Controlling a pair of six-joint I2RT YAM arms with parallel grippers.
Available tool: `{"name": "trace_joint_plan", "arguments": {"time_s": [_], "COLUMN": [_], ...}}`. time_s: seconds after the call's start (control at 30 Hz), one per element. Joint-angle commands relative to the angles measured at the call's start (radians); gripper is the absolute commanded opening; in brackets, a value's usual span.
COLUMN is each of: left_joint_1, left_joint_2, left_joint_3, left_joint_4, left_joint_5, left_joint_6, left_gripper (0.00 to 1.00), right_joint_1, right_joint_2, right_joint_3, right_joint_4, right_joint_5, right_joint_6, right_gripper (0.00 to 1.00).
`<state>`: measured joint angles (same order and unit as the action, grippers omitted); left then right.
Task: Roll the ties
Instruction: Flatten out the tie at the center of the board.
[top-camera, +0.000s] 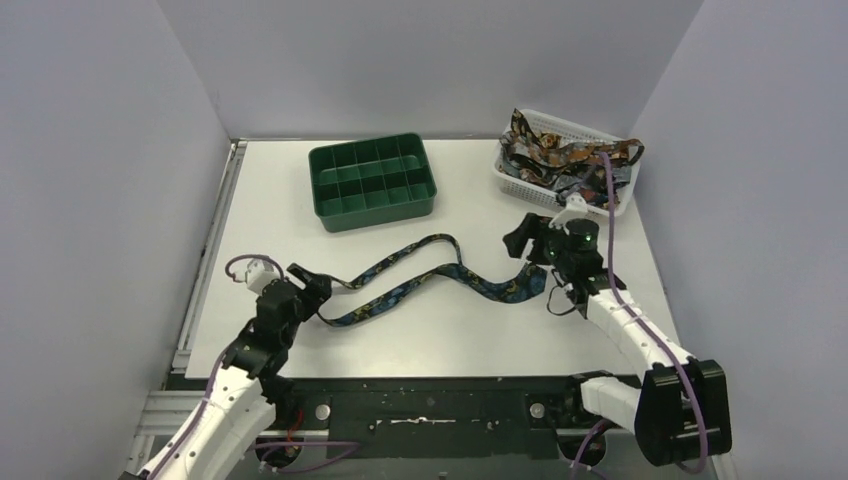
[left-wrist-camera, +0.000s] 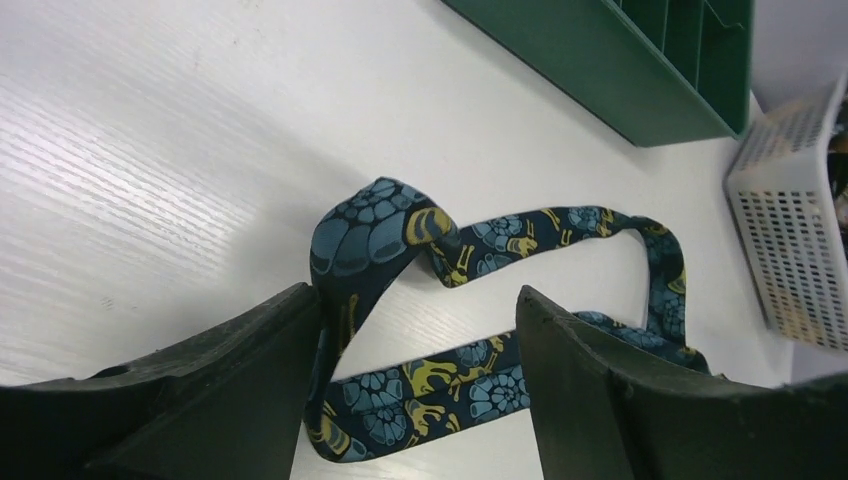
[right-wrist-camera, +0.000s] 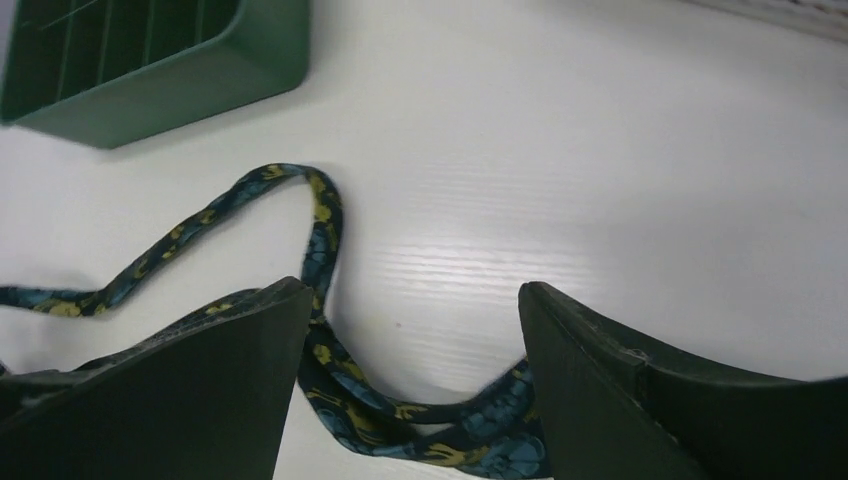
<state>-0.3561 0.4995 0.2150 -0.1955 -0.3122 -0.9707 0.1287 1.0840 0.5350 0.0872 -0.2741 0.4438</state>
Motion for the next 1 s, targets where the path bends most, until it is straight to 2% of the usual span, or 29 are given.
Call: {"name": "trace_joint_plan", "arguments": {"time_s": [0.0,0.13,0.2,0.27,0.37,0.5,0.6,0.7,0.87,0.97], "left_joint_1": [0.0,0.0,0.001,0.003,-0.004,-0.002,0.0,0.004,0.014,0.022], "left_joint_2": [0.143,0.31,0.36,0.394,0.427,0.426,0.453,0.497,0.584,0.622], "left_joint_3": [0.18,0.33,0.387,0.425,0.47,0.489,0.512,0.513,0.469,0.449], "left_joint_4": [-0.161,-0.299,-0.388,-0.449,-0.53,-0.542,-0.587,-0.601,-0.561,-0.522], "left_joint_5": [-0.066,-0.081,-0.113,-0.159,-0.201,-0.197,-0.203,-0.213,-0.201,-0.2], "left_joint_6": [0.078,0.145,0.154,0.158,0.138,0.125,0.131,0.101,0.072,0.066], "left_gripper": [0.73,0.75,0.76,0.81,0.82,0.83,0.83,0.84,0.84,0.84], "right_joint_1": [0.158,0.309,0.346,0.371,0.397,0.381,0.367,0.351,0.338,0.349], "right_joint_2": [0.123,0.283,0.338,0.385,0.445,0.534,0.573,0.567,0.554,0.543], "right_joint_3": [0.145,0.265,0.292,0.323,0.386,0.493,0.561,0.553,0.552,0.582], "right_joint_4": [-0.016,-0.055,-0.032,-0.037,-0.098,-0.277,-0.403,-0.429,-0.414,-0.463], "right_joint_5": [-0.084,0.022,0.007,-0.048,-0.013,-0.033,-0.081,-0.21,-0.331,-0.373], "right_joint_6": [-0.189,-0.384,-0.481,-0.585,-0.701,-0.831,-0.881,-0.918,-0.916,-0.936], "right_gripper": [0.78,0.8,0.81,0.82,0.83,0.84,0.84,0.87,0.89,0.9]}}
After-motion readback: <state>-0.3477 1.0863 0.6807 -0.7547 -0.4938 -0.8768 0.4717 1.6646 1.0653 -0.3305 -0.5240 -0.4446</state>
